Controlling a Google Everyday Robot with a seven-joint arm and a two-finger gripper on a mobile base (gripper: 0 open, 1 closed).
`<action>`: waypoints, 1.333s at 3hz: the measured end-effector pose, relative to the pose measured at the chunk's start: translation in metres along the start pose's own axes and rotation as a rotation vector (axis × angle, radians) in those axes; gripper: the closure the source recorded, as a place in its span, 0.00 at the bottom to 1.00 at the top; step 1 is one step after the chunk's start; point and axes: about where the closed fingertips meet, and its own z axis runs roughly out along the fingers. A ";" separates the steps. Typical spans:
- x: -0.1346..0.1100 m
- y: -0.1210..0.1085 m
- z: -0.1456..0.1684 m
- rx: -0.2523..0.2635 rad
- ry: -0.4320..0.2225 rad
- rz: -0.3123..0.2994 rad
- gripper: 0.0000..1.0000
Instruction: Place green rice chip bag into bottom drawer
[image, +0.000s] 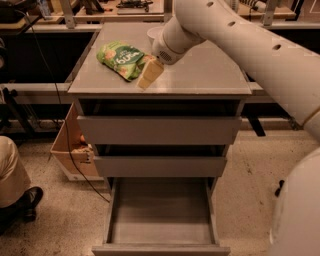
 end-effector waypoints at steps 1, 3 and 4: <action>-0.019 -0.016 0.032 0.030 -0.081 0.103 0.00; -0.030 -0.053 0.103 0.084 -0.158 0.287 0.00; -0.027 -0.065 0.122 0.100 -0.163 0.330 0.00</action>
Offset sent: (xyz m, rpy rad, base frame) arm 0.1008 0.0547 -0.0302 0.3288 0.0156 -0.2195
